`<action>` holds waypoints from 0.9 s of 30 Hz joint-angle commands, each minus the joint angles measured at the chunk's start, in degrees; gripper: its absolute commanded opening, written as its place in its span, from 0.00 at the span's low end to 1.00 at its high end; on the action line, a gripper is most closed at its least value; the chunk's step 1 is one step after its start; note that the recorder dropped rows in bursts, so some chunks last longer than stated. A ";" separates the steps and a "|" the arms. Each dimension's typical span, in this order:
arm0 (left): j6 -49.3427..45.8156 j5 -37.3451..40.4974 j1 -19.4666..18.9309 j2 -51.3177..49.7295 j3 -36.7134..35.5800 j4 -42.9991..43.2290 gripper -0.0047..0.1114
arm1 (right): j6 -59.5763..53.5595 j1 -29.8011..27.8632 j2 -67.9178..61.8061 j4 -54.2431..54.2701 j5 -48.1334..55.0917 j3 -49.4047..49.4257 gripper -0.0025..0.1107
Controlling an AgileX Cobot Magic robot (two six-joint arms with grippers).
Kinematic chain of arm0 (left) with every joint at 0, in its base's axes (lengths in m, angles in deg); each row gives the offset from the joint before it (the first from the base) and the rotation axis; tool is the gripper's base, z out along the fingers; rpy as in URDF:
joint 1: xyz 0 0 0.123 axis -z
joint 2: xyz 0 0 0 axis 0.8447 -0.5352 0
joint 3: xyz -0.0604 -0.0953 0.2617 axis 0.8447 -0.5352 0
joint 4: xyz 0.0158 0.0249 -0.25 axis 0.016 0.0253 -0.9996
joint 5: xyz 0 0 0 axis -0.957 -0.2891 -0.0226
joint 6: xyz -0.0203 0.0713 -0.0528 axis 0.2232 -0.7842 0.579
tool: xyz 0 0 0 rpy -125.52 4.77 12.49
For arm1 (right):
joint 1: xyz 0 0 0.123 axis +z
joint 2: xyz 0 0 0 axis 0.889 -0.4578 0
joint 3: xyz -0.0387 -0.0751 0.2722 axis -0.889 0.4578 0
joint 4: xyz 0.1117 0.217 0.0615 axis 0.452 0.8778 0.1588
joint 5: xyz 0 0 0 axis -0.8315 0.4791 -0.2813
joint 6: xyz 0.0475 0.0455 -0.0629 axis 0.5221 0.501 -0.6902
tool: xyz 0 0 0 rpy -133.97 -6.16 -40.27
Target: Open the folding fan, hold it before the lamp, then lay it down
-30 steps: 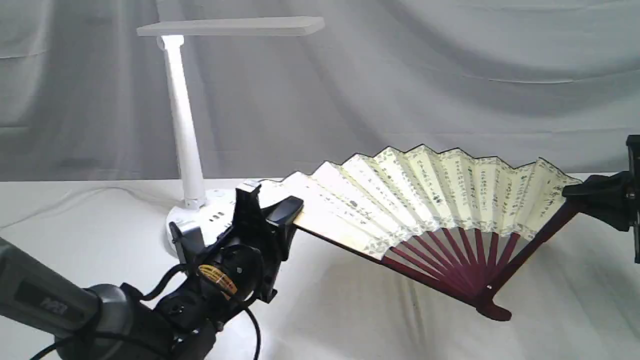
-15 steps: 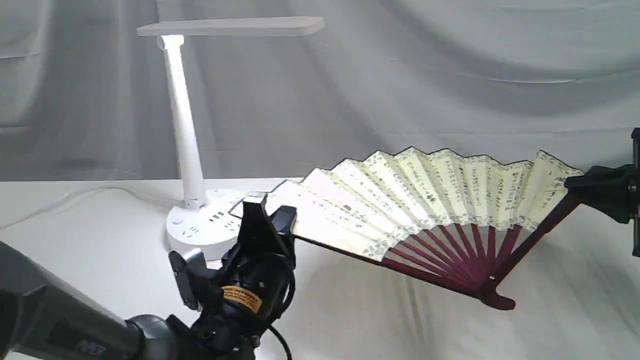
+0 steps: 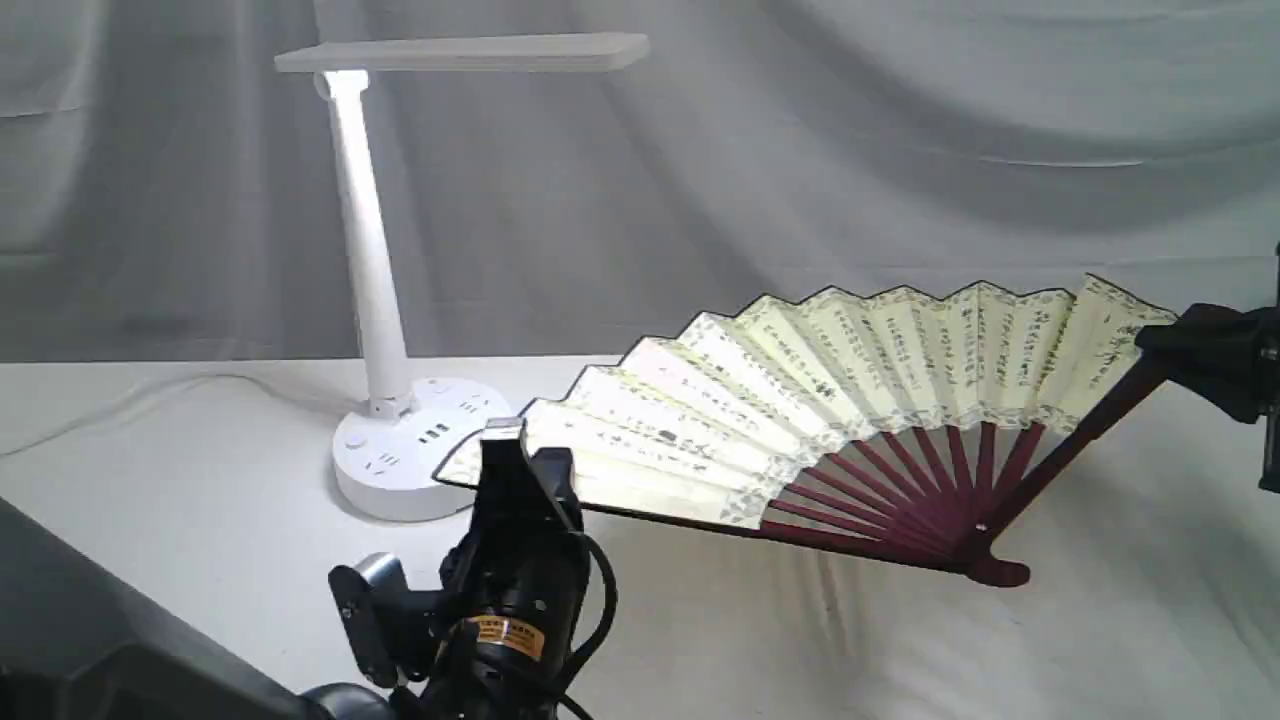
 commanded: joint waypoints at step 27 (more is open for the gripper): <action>0.76 -1.73 0.88 1.05 2.77 -10.38 0.04 | -2.25 0.02 0.80 -0.39 -0.40 0.31 0.02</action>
